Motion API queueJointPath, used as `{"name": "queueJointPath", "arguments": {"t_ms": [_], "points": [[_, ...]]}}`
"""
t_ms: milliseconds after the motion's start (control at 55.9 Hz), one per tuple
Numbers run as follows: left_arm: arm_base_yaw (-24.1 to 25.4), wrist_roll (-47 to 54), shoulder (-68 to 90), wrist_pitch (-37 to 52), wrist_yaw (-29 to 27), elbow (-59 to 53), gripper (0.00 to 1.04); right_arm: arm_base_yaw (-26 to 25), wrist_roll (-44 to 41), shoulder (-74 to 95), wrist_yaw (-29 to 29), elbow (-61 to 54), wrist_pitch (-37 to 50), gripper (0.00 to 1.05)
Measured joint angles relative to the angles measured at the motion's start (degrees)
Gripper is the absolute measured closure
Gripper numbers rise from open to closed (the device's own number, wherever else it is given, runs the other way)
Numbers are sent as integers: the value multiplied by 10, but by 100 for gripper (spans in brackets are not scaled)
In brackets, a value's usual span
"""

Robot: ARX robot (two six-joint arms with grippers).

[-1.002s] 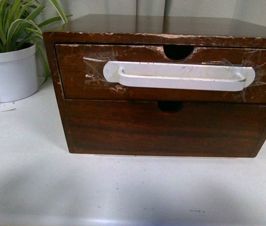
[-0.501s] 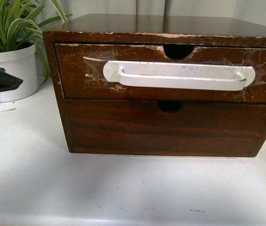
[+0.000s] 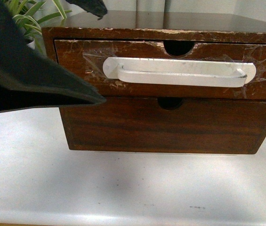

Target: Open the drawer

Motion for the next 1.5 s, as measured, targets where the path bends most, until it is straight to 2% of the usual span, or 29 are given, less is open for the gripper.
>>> {"name": "queueJointPath", "arguments": {"t_ms": [250, 590, 930, 1502], "points": [[-17, -56, 52, 28, 38, 14, 6, 4, -1, 51, -54, 3, 42, 9], [-5, -116, 104, 62, 63, 16, 6, -11, 17, 98, -119, 3, 103, 9], [16, -134, 135, 80, 73, 18, 6, -15, 28, 144, -130, 3, 127, 9], [15, -138, 161, 90, 75, 31, 6, -1, 37, 200, -127, 14, 152, 9]]}}
